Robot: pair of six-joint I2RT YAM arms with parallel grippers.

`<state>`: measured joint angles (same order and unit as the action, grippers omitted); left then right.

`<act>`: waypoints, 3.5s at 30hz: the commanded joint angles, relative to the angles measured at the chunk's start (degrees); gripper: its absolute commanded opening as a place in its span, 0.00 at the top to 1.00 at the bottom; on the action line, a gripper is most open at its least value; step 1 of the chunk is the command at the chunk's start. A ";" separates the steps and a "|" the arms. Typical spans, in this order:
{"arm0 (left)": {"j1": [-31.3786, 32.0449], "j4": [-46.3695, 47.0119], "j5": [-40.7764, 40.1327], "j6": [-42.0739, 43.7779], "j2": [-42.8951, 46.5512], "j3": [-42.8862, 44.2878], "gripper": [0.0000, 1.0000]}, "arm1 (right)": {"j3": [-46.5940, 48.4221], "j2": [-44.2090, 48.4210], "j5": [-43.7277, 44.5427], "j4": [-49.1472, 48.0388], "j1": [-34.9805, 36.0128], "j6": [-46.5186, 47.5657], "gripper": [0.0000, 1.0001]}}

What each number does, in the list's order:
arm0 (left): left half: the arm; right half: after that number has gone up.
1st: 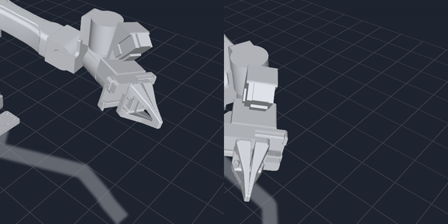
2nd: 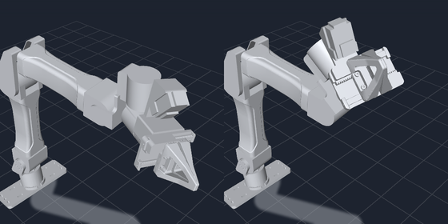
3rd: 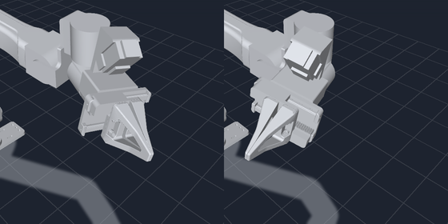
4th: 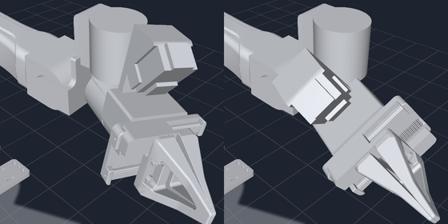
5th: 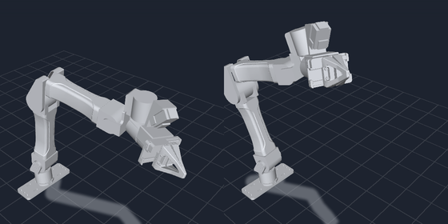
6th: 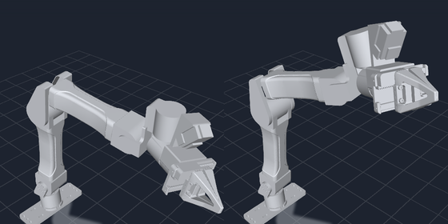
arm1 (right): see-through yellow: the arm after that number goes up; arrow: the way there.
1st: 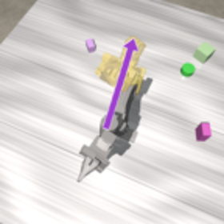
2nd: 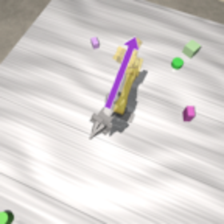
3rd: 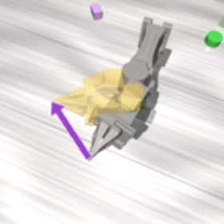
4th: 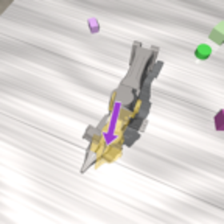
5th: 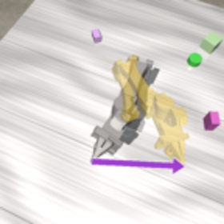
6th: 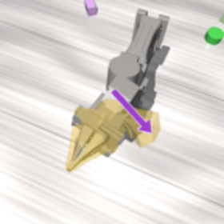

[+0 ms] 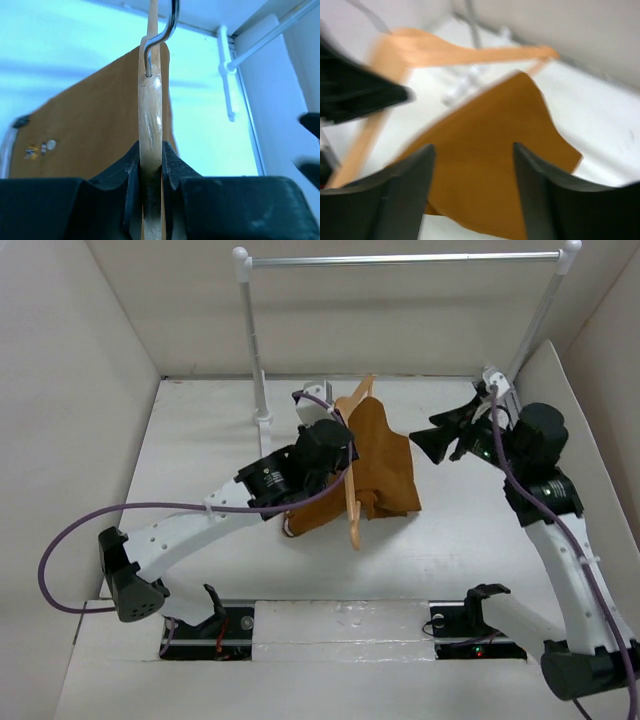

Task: Place the trousers on the hanger
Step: Place the trousers on the hanger, then place the hanger at the clothesline.

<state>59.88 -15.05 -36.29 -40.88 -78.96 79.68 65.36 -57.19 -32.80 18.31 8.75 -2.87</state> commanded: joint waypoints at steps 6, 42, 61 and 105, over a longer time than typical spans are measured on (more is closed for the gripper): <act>-3.80 0.72 6.65 5.99 -0.84 22.76 1.00 | 8.89 2.69 -0.36 -8.11 15.66 -13.20 0.21; -3.80 7.93 9.05 12.49 -5.15 25.35 1.00 | -5.96 -9.52 8.98 -40.11 30.80 -41.16 0.88; -3.80 10.83 14.41 18.03 0.20 33.00 0.19 | 10.99 -15.32 3.27 -38.70 17.62 -46.34 1.00; -3.80 -2.97 12.83 5.64 21.83 -8.22 0.20 | 26.83 -44.59 3.26 -70.15 -14.99 -71.57 1.00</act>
<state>55.86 -17.91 -22.22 -35.64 -58.15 70.78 87.39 -103.66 -32.71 -34.33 -5.28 -75.31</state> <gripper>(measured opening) 0.803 0.306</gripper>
